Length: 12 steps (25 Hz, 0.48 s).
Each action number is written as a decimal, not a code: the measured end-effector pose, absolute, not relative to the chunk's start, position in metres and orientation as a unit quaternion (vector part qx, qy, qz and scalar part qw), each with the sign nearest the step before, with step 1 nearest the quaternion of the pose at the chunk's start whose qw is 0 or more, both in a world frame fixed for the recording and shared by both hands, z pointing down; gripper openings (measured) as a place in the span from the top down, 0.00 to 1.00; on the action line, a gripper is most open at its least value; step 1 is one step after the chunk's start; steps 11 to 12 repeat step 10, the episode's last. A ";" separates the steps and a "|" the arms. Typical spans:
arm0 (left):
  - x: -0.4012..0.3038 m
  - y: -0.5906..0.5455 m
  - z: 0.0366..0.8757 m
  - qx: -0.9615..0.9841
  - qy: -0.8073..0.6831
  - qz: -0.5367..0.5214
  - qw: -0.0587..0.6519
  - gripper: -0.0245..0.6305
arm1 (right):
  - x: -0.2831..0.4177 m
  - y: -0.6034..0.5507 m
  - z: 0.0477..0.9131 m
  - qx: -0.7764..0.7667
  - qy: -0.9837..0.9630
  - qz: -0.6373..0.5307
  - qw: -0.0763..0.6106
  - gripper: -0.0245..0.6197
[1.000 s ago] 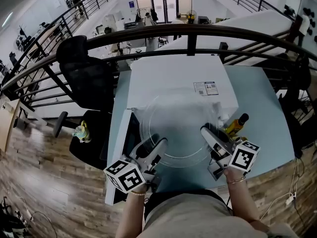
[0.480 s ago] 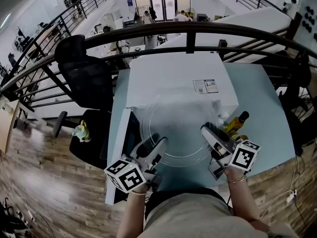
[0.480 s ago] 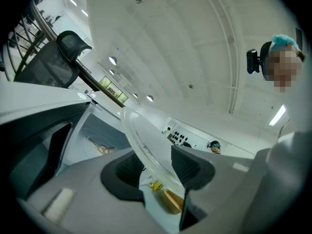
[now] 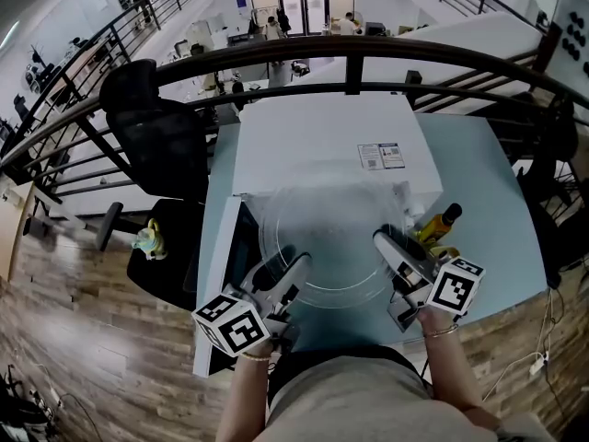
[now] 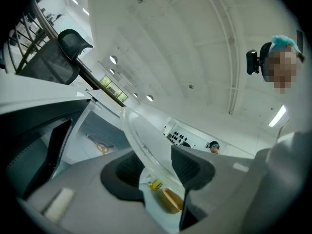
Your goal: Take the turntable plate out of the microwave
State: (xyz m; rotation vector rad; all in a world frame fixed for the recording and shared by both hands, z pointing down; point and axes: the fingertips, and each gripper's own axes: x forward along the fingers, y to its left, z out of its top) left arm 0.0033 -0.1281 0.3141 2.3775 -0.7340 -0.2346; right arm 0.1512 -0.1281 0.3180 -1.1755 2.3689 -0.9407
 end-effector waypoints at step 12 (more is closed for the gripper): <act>0.004 -0.128 0.316 0.899 -0.278 -0.097 0.325 0.68 | 0.153 -0.127 0.315 -0.420 0.829 -0.331 0.167 0.69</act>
